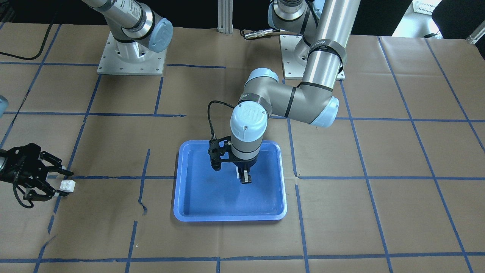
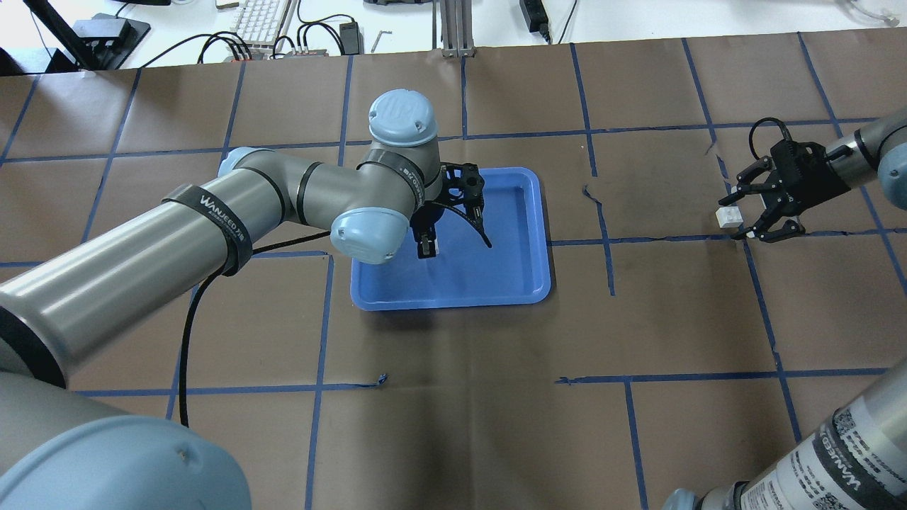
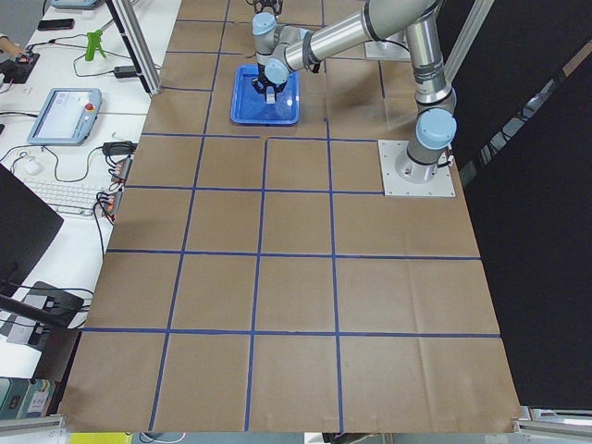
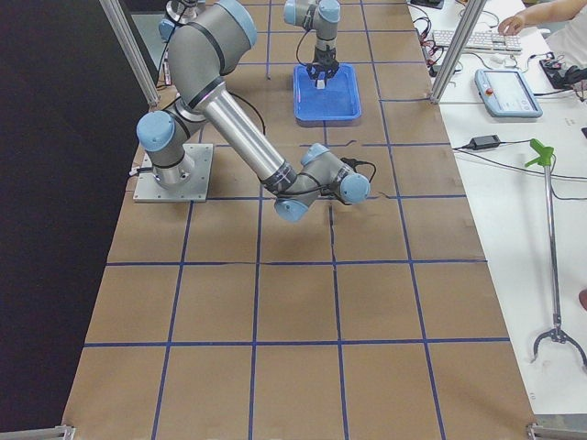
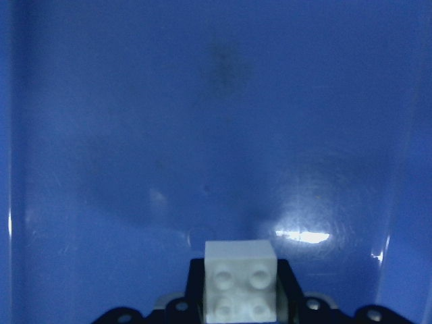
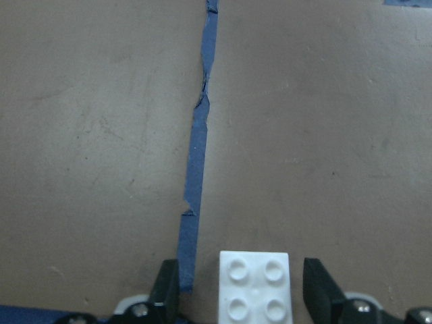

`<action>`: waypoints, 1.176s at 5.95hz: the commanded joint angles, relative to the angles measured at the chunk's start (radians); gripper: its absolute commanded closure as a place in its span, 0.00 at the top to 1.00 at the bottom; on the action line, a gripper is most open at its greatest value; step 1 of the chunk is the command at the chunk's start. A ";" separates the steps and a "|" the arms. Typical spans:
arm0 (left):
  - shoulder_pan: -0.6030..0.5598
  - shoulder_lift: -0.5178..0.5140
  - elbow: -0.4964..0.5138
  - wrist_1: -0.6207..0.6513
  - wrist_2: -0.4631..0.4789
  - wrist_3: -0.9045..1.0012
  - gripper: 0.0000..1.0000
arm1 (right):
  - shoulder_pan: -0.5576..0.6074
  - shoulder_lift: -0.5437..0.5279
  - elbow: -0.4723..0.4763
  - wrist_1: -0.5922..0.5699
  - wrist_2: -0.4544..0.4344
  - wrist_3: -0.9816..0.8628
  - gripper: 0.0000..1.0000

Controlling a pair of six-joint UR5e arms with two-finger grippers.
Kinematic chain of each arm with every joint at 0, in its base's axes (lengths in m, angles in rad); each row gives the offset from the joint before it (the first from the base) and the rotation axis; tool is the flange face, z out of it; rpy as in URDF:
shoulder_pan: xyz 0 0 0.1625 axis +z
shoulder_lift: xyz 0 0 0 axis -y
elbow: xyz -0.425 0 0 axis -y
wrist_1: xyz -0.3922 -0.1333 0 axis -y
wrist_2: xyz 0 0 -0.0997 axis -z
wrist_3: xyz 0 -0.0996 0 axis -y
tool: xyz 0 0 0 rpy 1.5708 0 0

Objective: Assemble white blocks and place on blue tray

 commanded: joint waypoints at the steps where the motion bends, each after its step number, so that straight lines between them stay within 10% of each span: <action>1: -0.002 -0.023 -0.002 0.031 -0.003 -0.010 0.24 | -0.001 0.000 -0.004 -0.001 0.000 -0.001 0.55; 2: -0.002 -0.022 -0.003 0.035 -0.003 -0.013 0.84 | 0.000 0.000 -0.004 -0.001 0.000 -0.002 0.44; 4: -0.004 0.006 0.004 0.018 0.006 -0.013 0.97 | 0.000 -0.005 -0.006 0.000 0.000 -0.001 0.27; 7: -0.002 0.215 0.117 -0.366 0.011 -0.047 0.97 | 0.010 -0.121 -0.024 0.049 0.009 0.056 0.25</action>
